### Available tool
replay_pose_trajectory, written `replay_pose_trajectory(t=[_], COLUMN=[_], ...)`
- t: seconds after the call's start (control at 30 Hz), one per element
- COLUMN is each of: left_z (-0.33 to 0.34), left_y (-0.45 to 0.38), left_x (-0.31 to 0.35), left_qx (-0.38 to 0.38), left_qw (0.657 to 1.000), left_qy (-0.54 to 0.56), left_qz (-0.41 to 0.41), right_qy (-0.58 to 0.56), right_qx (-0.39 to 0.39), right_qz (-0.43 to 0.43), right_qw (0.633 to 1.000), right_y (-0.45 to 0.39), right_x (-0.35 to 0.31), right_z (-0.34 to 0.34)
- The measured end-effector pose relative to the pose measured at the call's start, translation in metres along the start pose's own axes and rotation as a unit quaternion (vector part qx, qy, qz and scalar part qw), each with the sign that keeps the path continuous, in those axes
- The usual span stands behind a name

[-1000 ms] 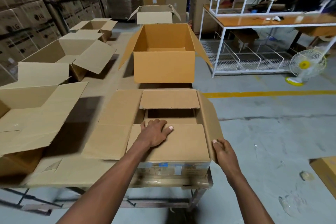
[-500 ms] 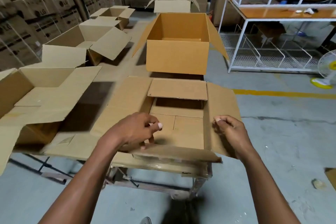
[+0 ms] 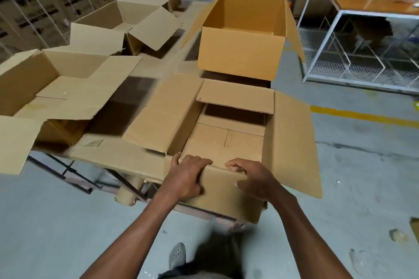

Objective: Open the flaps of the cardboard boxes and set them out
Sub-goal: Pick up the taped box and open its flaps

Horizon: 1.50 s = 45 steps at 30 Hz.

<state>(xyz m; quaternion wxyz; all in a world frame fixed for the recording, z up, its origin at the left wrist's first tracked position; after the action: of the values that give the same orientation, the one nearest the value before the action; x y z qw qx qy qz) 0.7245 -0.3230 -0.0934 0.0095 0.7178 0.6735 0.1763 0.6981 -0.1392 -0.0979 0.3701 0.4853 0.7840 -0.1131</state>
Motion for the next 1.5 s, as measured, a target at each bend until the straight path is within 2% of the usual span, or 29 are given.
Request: replay_pose_trajectory(t=[0.13, 0.2, 0.27, 0.33, 0.4, 0.47, 0.6, 0.73, 0.87, 1.07, 1.3, 1.5], left_z=[0.004, 0.005, 0.005, 0.005, 0.005, 0.005, 0.003, 0.004, 0.002, -0.002, -0.003, 0.001], left_y=[0.001, 0.001, 0.0, -0.001, -0.002, -0.002, 0.001, 0.002, 0.003, 0.005, 0.005, 0.001], left_x=[-0.001, -0.002, -0.004, -0.004, -0.004, -0.006, -0.008, -0.009, -0.006, -0.003, -0.004, -0.004], left_qx=[0.075, 0.095, 0.099, 0.091, 0.075, 0.061, 0.065, 0.073, 0.058, 0.049, 0.042, 0.043], left_qw=[0.997, 0.995, 0.995, 0.996, 0.997, 0.998, 0.996, 0.996, 0.997, 0.997, 0.998, 0.997], left_qy=[-0.007, -0.004, 0.001, 0.002, 0.009, 0.023, 0.051, 0.059, 0.057, 0.053, 0.051, 0.053], left_qz=[0.011, 0.014, 0.012, 0.013, 0.015, 0.016, 0.02, 0.012, 0.004, -0.004, -0.02, -0.024], right_qy=[0.057, 0.014, -0.09, -0.11, -0.021, 0.06, 0.16, 0.209, 0.205, 0.229, 0.223, 0.215], right_qx=[-0.092, -0.132, -0.098, -0.018, 0.007, -0.004, 0.016, 0.094, 0.126, 0.113, 0.049, 0.06], right_qz=[-0.008, -0.002, 0.011, 0.022, 0.05, 0.091, 0.125, 0.101, 0.106, 0.111, 0.171, 0.192], right_qw=[0.994, 0.991, 0.991, 0.994, 0.998, 0.994, 0.979, 0.968, 0.965, 0.96, 0.958, 0.956], right_y=[-0.011, -0.017, -0.031, -0.058, -0.09, -0.117, -0.144, -0.159, -0.184, -0.221, -0.246, -0.251], right_x=[-0.011, -0.016, -0.021, -0.015, 0.002, 0.021, 0.033, 0.013, 0.01, 0.02, 0.068, 0.077], right_z=[0.013, 0.013, 0.001, -0.019, -0.032, -0.039, -0.061, -0.096, -0.125, -0.159, -0.161, -0.161])
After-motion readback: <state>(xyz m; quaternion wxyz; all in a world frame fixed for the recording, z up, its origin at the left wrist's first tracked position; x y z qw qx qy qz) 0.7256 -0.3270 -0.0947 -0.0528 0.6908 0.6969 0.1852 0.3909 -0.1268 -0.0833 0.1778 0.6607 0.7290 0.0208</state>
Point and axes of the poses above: each hand's wrist, its own y-axis away from the middle knuckle, its own z-axis out of the palm, x = y × z, the point moved 8 cm from there along -y, towards the middle knuckle, and after that the axes turned 8 degrees about -z, right-handed, at the moved point
